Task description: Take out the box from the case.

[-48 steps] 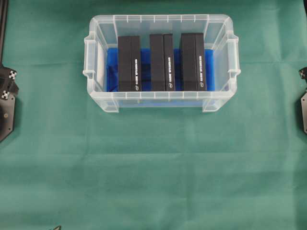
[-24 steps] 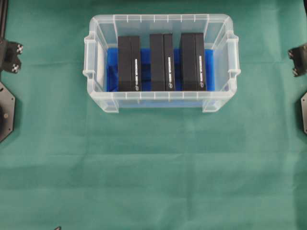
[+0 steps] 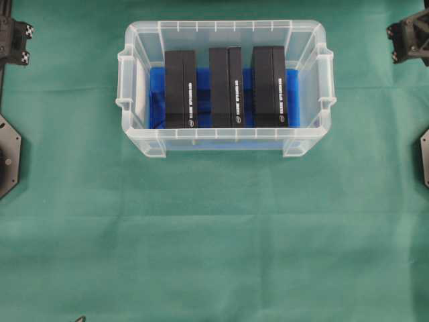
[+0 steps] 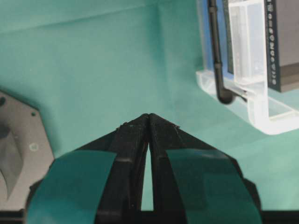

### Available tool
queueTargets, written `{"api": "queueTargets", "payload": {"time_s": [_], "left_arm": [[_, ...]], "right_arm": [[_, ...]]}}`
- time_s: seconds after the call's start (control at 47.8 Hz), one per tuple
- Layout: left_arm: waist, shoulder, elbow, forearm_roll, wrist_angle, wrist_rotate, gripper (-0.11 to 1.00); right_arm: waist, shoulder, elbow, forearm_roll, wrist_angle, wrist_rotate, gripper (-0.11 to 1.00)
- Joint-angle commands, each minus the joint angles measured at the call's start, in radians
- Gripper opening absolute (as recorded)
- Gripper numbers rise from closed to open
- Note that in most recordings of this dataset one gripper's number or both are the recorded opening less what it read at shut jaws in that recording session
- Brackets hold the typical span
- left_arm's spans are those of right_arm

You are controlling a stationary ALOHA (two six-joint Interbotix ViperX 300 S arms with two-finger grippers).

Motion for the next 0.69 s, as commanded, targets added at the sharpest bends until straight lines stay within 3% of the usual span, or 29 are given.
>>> {"api": "queueTargets", "payload": {"time_s": [0.0, 0.147, 0.251, 0.377, 0.503, 0.586, 0.67], "left_arm": [[0.005, -0.002, -0.018, -0.012, -0.002, 0.003, 0.07], [0.0, -0.002, -0.018, -0.018, 0.0, 0.005, 0.11], [0.0, -0.002, -0.018, -0.02, -0.002, 0.005, 0.22], [-0.005, -0.005, -0.017, -0.026, 0.0, 0.003, 0.48], [-0.011, -0.009, -0.015, -0.026, 0.002, 0.003, 0.81], [-0.011, -0.006, -0.015, -0.026, 0.002, 0.003, 0.91], [-0.011, -0.008, -0.015, -0.026, 0.002, 0.0, 0.92]], "right_arm": [[0.0, 0.006, -0.025, 0.005, -0.005, -0.003, 0.01], [-0.002, 0.006, -0.025, 0.005, -0.008, -0.003, 0.01], [0.0, 0.006, -0.025, 0.005, -0.011, -0.003, 0.01], [0.0, 0.006, -0.023, 0.005, -0.011, -0.002, 0.01], [0.0, 0.006, -0.02, 0.002, -0.011, 0.005, 0.02], [0.0, 0.006, -0.018, -0.002, -0.011, 0.008, 0.11], [-0.002, 0.006, -0.012, -0.005, -0.011, 0.014, 0.33]]}}
